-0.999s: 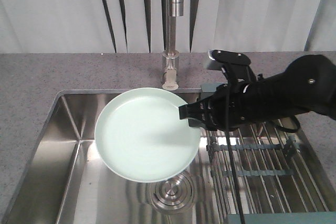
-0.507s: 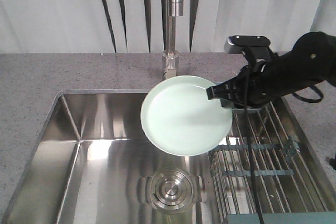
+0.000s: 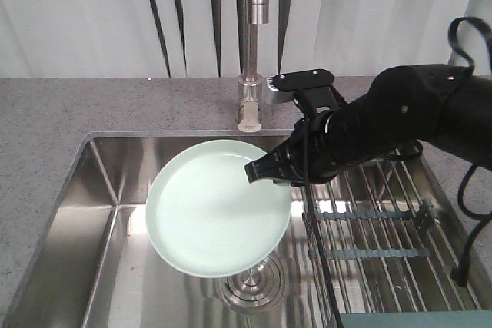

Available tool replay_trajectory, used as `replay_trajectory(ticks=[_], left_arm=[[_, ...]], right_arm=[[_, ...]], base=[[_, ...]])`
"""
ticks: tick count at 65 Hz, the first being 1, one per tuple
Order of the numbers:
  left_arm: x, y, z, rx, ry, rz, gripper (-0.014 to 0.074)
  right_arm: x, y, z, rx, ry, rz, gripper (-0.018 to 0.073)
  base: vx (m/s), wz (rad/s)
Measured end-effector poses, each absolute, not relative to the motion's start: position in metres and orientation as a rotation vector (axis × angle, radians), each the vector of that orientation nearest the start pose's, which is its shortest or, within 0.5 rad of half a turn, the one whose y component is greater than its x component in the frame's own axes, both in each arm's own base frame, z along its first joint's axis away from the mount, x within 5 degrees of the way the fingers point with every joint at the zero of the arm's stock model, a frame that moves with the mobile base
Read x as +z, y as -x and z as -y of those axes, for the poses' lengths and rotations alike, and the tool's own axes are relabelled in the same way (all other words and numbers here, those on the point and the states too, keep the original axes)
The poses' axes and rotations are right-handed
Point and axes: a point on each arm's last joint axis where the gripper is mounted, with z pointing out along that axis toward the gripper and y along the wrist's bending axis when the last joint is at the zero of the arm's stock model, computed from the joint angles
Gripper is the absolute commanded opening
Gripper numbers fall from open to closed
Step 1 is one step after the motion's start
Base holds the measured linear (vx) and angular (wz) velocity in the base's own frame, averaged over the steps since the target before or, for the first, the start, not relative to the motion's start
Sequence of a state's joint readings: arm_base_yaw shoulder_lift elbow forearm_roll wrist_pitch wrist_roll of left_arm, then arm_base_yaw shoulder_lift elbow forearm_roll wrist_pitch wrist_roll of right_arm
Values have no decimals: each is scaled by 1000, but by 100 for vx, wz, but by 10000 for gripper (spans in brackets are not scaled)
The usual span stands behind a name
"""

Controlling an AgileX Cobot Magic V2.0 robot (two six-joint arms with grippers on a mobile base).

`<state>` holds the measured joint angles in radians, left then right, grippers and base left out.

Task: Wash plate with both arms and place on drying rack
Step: 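Lower the plate onto the wire drying rack and open the right gripper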

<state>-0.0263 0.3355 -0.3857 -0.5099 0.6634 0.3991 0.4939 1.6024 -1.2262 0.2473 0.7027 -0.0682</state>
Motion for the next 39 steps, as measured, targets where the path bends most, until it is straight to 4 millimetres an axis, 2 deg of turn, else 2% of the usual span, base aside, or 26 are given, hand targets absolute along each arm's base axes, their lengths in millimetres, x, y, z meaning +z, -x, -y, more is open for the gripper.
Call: replay_trajectory(ticks=[6,16,23,32,39], left_arm=[[270,-68,29,-336,-203,-2015,-6],[270,-68,29,-337,-203,-2016,-6],[270,-68,29,-337,-203,-2016,-6],[270,-68,29,-337,-203,-2016,-6],[270,-68,29,-337,-203,-2016,-6]], right_arm=[[274,-311,-173,368,496,-2470,-1],[287,-322,-139,156,411,-2411,-1],[308,-314,-111,-42,364,-2394,-1],[341,-293,-80,-301,290,-2348,-1],[357,-285,-58,-418,169,-2309,-1]], base=[[0,0],[0,0],[0,0],[0,0],[0,0]])
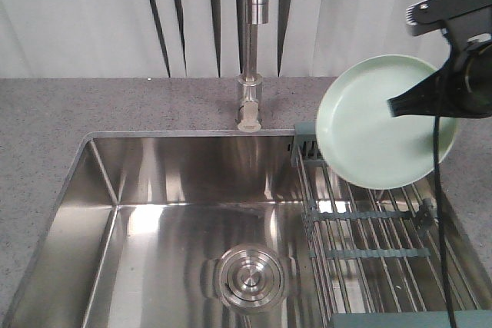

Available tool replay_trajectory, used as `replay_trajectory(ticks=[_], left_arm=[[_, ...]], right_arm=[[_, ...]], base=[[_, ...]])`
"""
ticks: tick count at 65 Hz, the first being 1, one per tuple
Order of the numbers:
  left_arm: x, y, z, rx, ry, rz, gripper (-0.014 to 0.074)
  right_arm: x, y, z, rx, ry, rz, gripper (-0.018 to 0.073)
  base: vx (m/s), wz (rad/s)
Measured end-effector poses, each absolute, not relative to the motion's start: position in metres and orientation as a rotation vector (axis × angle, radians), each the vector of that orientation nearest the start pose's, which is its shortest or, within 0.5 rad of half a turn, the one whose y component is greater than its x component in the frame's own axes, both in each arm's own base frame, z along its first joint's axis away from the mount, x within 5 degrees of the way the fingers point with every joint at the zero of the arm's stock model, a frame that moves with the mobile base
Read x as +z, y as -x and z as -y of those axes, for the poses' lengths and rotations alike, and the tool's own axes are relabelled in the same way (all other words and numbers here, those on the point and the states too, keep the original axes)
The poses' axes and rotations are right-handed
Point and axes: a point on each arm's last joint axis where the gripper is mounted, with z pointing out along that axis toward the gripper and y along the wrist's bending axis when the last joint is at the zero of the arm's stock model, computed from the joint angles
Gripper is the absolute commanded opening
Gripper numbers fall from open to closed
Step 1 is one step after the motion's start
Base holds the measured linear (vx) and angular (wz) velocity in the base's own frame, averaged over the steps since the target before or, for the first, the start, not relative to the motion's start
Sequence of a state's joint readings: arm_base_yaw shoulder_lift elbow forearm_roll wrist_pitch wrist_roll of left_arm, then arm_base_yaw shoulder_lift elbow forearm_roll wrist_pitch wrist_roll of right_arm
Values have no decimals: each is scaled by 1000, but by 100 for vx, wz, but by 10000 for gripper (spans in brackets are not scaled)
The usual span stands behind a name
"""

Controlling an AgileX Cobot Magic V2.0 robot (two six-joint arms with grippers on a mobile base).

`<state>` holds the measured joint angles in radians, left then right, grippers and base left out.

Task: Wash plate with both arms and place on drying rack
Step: 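Lower the plate onto the wire drying rack and open the right gripper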

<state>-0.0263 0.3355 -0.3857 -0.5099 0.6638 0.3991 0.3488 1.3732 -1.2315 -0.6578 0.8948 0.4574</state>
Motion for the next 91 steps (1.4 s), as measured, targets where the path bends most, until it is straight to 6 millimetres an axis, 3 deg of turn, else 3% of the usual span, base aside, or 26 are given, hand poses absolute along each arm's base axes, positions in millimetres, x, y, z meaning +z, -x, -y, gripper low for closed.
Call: replay_trajectory(ticks=[8,16,34,43,54,65,78,91], left_arm=[[270,-68,29,-337,-203,-2016,-6],[270,-68,29,-337,-203,-2016,-6],[270,-68,29,-337,-203,-2016,-6],[270,-68,29,-337,-203,-2016,-6],[270,-68,29,-337,-203,-2016,-6],[270,-68,29,-337,-203,-2016,-6],[270,-68,29,-337,-203,-2016,-6],[270,-68,29,-337,-203,-2016,-6]], right_arm=[[357,-290,-34,-476,76,-2311,-1],[338,-307,-21,-482,84,-2368,-1],[272,-349,-31,-474,252,-2515,-1],[244,-361,-36,-463,295,-2573,-1],[225,-368,-41,-415,326,-2611,-1],[219,-369,-42,-404,333,-2624,10],[220,-370,-42,-407,340,-2620,118],[220,-370,-42,-412,345,-2620,379]], base=[[0,0],[0,0],[0,0],[0,0],[0,0],[0,0],[0,0],[0,0]])
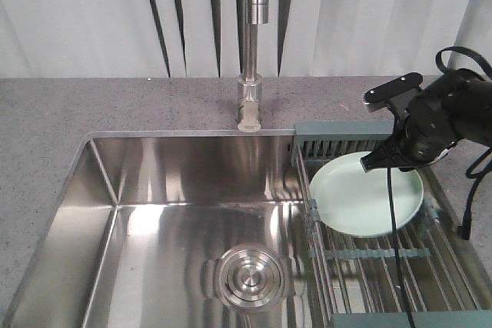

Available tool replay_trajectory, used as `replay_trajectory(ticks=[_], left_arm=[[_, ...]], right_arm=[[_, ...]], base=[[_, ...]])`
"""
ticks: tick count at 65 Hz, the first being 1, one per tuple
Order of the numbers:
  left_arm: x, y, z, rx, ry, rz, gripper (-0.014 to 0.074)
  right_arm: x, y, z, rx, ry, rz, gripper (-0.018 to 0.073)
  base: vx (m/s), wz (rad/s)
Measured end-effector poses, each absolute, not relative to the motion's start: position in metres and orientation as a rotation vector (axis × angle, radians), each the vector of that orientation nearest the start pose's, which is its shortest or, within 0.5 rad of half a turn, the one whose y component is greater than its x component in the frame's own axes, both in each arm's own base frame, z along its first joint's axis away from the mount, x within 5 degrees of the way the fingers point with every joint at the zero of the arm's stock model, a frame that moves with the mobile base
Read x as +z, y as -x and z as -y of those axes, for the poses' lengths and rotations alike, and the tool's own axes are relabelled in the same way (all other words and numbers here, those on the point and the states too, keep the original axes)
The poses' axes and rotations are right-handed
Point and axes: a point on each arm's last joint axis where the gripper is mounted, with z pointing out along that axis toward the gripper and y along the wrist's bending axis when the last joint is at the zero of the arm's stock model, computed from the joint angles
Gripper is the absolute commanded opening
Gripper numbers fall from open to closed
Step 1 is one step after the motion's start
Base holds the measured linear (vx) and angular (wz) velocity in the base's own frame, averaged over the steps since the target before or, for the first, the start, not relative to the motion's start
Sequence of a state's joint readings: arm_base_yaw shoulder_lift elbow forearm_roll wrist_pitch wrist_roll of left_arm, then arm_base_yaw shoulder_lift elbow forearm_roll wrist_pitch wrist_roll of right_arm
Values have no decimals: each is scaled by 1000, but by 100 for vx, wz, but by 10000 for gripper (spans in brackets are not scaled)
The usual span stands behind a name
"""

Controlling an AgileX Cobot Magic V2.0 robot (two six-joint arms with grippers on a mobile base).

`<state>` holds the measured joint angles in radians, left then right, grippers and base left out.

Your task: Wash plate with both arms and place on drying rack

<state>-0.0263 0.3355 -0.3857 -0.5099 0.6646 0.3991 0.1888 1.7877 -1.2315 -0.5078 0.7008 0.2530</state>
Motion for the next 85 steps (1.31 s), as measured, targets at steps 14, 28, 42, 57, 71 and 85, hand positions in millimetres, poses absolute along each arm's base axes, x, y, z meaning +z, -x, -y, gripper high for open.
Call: replay_trajectory(ticks=[14,28,42,57,71,85], left_arm=[[270,-68,29,-337,-203,-2016,-6],[270,-68,29,-337,-203,-2016,-6],[270,-68,29,-337,-203,-2016,-6],[270,-68,29,-337,-203,-2016,-6],[270,-68,29,-337,-203,-2016,-6],[270,-68,29,-337,-203,-2016,-6]], right_arm=[[219,-367,-38,-462,352,-2644,481],[250,-355,-38,-417,301,-2602,277],[321,-311,-48,-132,342,-2449,-13],[349,-231,-60,199,486,-2194,-8],[310,-160,-57,304,562,-2057,-8],[261,-121,-47,275,543,-2044,-8]], base=[[0,0],[0,0],[0,0],[0,0],[0,0],[0,0]])
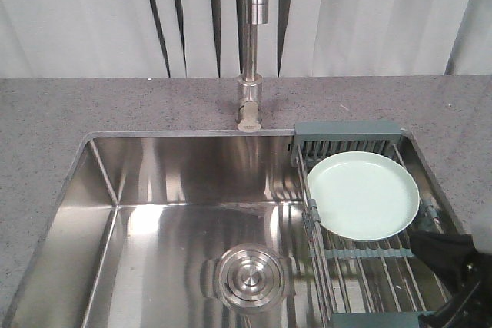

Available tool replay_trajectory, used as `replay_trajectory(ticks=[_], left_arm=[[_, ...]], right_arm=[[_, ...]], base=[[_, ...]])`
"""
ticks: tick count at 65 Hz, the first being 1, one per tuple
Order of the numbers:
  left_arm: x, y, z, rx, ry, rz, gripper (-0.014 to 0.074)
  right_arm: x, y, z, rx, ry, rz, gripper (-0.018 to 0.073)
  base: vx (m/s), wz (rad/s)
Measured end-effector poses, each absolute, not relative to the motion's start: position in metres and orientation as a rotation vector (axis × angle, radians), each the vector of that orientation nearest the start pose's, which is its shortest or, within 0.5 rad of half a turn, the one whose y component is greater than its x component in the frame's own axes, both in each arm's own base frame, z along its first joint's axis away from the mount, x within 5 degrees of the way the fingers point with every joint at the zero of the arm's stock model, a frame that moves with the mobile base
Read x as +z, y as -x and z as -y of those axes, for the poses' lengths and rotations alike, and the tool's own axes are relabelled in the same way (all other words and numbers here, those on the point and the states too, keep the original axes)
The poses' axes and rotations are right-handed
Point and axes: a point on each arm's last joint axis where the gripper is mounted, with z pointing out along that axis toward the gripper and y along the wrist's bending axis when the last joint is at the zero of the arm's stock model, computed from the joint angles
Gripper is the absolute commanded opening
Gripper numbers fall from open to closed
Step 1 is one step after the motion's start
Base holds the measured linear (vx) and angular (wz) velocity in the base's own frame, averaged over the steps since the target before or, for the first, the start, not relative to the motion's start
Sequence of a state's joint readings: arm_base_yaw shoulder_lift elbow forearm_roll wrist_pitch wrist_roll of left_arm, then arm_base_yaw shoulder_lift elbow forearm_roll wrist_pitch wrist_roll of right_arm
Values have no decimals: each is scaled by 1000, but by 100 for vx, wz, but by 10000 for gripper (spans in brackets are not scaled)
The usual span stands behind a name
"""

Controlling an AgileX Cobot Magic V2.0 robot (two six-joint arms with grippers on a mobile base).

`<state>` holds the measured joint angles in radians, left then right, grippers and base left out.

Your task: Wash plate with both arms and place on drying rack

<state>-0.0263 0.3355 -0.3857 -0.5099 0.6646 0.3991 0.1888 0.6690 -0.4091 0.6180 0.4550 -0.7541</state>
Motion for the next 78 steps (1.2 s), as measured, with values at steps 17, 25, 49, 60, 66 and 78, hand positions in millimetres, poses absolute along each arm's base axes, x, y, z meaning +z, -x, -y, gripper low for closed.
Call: replay_trajectory(ticks=[17,25,49,60,66,78], left_arm=[[277,-69,30,-366,-177,-1975,-6],[300,-69,31,-404,-136,-1872,-6],[375,-132,39,-566,-69,-1851,-6],[379,-196,49,-700,-79,-1953,-6],[365,-235,56,-794,-89,-2025,-6],[326,-302,74,-1077,-111,-2133,-6]], right_arm=[[255,-103,-42,255,522,-1972,-8],[256,-99,-42,264,532,-1965,-8],[252,-96,-44,279,583,-1994,-8],[252,-96,-44,279,585,-1995,-8],[252,-96,-44,279,585,-1995,-8],[252,-96,-44,279,585,-1995,-8]], base=[[0,0],[0,0],[0,0],[0,0],[0,0],[0,0]])
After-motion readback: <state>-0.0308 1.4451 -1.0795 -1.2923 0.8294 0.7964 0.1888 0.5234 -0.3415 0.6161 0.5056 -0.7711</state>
